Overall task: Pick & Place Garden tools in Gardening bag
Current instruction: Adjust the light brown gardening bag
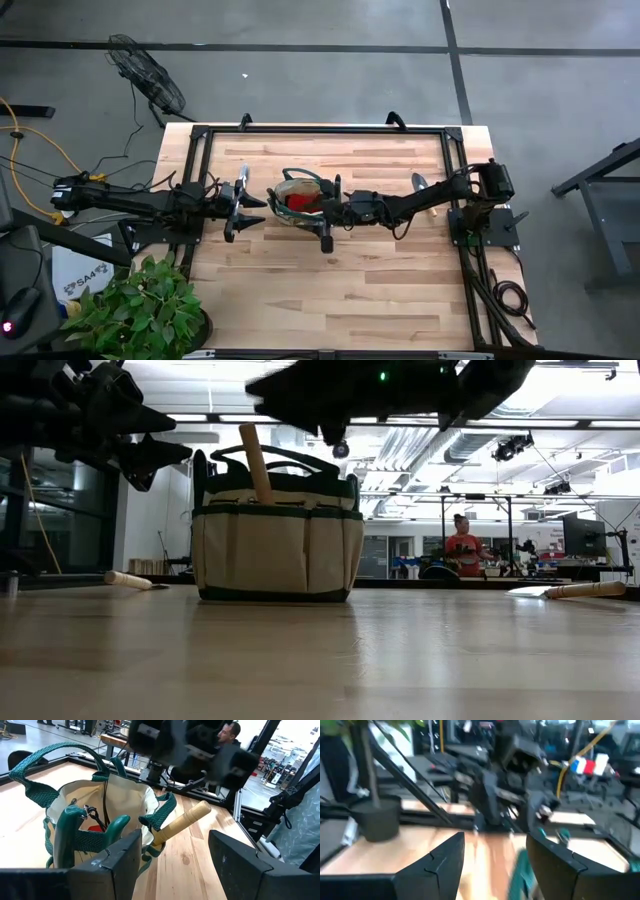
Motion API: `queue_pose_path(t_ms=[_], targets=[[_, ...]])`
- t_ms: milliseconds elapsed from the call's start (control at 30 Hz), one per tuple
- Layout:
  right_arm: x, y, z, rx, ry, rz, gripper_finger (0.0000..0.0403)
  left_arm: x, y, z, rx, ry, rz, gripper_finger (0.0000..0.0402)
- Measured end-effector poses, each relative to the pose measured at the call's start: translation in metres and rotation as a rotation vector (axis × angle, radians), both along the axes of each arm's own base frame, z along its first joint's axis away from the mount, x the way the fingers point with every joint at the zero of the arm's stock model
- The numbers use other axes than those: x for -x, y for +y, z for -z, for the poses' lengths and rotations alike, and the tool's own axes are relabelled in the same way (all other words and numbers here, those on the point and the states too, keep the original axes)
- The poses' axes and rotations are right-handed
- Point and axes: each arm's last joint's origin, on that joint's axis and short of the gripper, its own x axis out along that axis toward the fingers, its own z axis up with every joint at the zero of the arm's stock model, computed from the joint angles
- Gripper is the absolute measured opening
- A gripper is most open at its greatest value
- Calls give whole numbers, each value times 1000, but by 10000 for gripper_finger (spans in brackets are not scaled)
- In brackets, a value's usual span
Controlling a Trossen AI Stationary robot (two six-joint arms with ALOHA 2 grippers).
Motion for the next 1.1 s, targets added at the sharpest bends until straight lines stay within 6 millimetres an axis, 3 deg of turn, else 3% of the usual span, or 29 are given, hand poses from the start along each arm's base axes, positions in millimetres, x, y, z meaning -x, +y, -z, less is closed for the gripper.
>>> queue_pose_path(t_ms=[200,567,767,1100], targets=[[0,8,0,64,-13,-5,206,0,0,0,0,0,0,226],[-14,9,13,111,44,37,206,0,0,0,0,1,-1,226],[-15,4,17,129,106,146,206,0,0,0,0,1,1,226],[-14,6,16,121,94,139,206,0,0,1,0,7,1,226]])
